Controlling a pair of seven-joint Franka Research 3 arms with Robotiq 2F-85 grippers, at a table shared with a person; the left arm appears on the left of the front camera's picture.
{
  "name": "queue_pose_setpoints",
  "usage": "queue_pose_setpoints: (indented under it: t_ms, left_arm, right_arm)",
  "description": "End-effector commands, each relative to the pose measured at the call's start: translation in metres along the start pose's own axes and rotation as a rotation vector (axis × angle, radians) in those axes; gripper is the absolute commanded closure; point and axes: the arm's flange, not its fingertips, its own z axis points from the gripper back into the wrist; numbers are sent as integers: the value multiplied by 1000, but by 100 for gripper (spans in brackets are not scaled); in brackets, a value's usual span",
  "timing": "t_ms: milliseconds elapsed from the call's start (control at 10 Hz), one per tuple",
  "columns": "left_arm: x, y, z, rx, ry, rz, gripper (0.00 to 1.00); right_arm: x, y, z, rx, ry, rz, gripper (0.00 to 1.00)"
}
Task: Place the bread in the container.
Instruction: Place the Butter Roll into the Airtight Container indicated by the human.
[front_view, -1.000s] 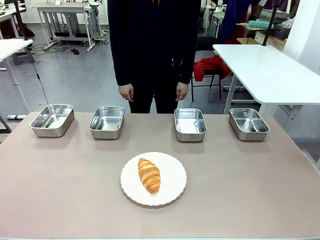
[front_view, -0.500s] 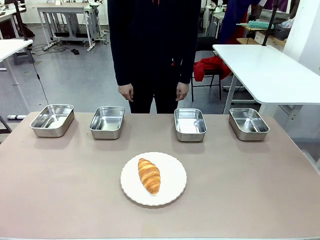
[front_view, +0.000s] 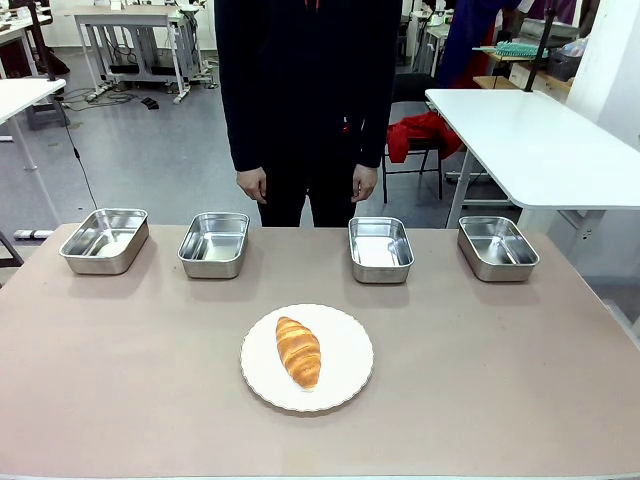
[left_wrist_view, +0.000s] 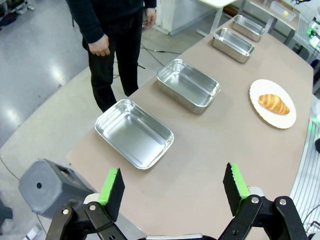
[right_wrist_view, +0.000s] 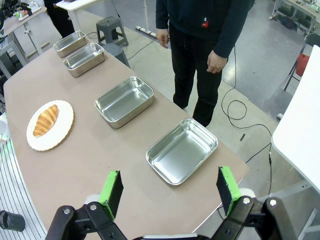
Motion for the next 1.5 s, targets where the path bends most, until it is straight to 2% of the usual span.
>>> queue_pose_setpoints:
  t_ms: [0,1400]
  left_arm:
    - [0,-1,2,-1,-2,-6,0]
    - [0,-1,2,-1,-2,-6,0]
  right_arm:
    - [1,0,0,-1,-2,1,2]
    - [1,0,0,-1,-2,1,2]
